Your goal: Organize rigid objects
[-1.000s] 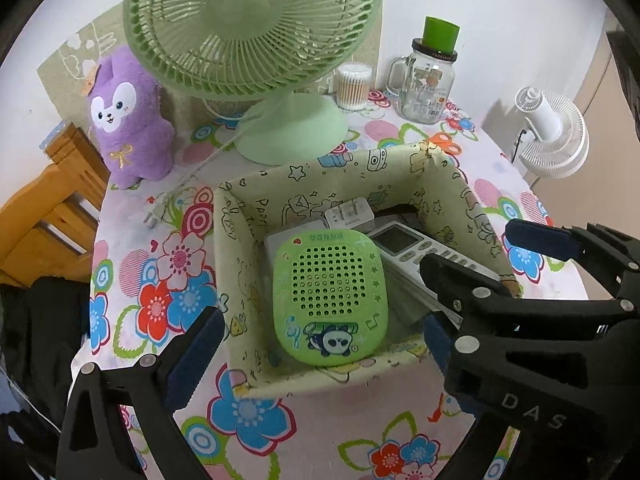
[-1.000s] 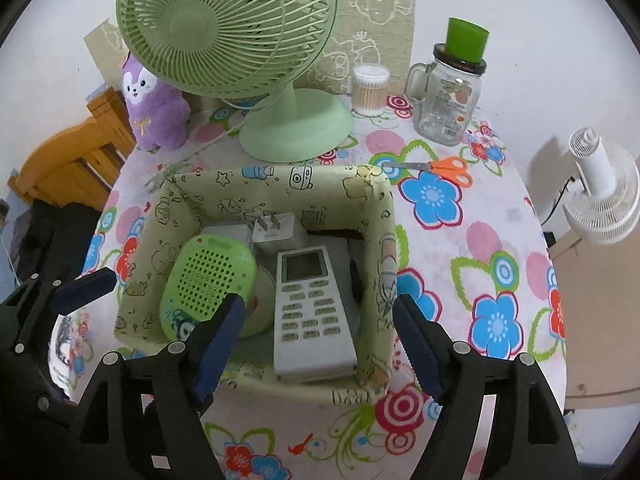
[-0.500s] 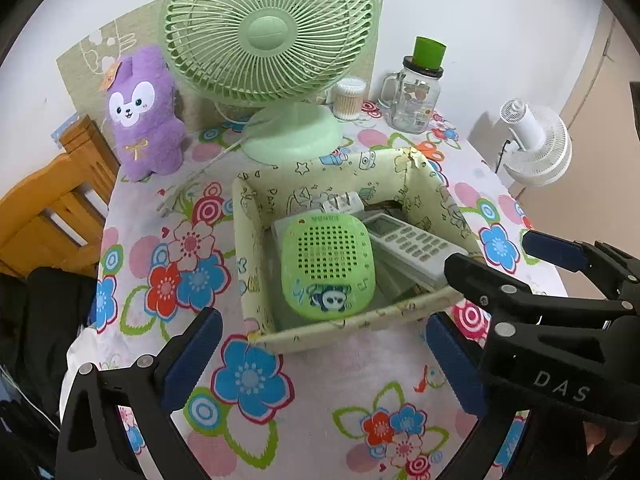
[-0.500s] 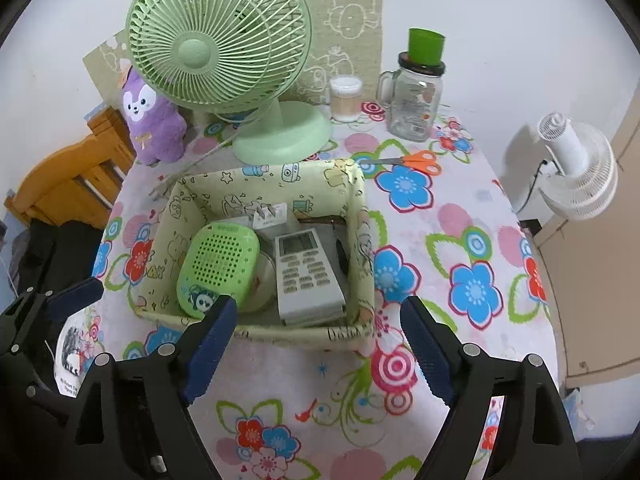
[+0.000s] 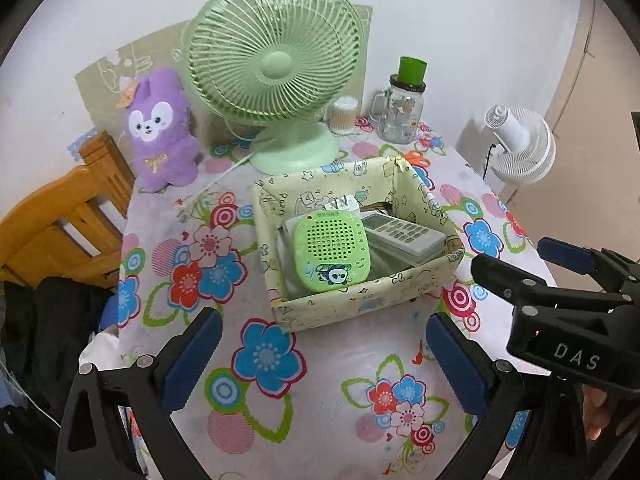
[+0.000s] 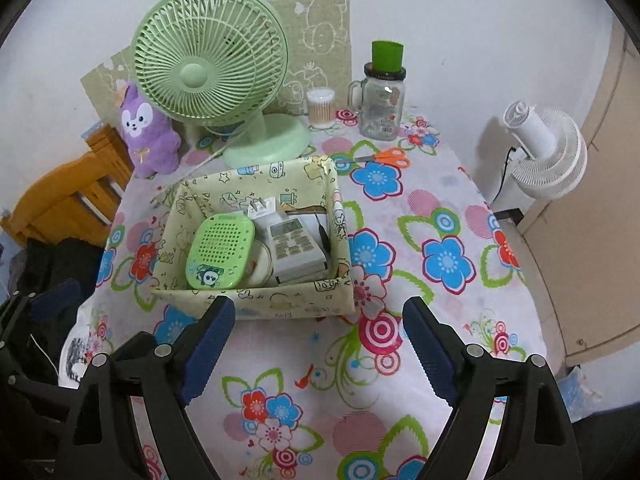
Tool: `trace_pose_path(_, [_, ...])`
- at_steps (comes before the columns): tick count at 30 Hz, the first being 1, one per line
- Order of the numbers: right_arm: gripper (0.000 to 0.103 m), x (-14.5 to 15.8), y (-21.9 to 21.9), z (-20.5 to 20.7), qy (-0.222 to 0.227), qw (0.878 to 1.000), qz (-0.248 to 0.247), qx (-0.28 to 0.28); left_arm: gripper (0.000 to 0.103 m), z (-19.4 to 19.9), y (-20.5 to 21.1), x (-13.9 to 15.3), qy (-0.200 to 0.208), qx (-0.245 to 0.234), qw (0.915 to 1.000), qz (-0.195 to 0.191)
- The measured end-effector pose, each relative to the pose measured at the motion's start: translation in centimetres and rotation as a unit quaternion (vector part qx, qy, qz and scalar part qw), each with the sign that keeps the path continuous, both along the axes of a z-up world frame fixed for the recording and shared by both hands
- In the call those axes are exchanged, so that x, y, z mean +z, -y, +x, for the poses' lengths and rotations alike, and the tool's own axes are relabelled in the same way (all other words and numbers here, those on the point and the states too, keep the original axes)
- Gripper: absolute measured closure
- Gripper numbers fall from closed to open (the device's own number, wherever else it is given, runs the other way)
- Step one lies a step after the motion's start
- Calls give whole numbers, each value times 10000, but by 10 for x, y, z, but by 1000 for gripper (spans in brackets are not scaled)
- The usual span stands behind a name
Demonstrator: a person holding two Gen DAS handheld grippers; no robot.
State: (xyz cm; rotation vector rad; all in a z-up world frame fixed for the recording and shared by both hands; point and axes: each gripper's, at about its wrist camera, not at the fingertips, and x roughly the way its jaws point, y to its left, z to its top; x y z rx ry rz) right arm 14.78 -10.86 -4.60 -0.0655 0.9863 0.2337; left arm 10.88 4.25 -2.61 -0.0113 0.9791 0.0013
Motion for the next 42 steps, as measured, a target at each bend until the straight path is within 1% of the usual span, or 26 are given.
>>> trace_pose_path(5, [11, 10, 4, -9, 97, 9998, 6, 162, 0, -14, 0, 8, 114, 179, 9998, 25])
trace_pose_path(13, [10, 23, 15, -29, 163, 9987, -2, 476, 0, -43, 5, 18, 142, 632, 9977, -175])
trace_pose_path(15, [10, 26, 18, -37, 180, 9985, -15, 517, 0, -50, 8, 21, 105, 722, 9971, -192])
trace_pose_path(18, [10, 31, 23, -48, 182, 9980, 8, 608, 0, -62, 13, 28, 189, 834, 9962, -178])
trace_pose_path(22, [10, 37, 28, -64, 247, 9974, -43, 682, 0, -79, 22, 35, 281, 898, 9955, -67])
trace_pose_path(28, [10, 52, 35, -90, 620, 9961, -215, 594, 0, -101, 38, 46, 379, 852, 9956, 102])
trace_pose_path(32, [10, 64, 48, -105, 717, 9961, -121, 502, 0, -114, 44, 57, 491, 879, 9949, 69])
trace_pose_path(36, [10, 74, 57, -117, 793, 9960, -130, 394, 0, -125, 57, 70, 650, 847, 9939, 279])
trace_pose_path(42, [10, 89, 67, -132, 939, 9949, -184, 310, 0, -138, 67, 80, 732, 778, 9941, 202])
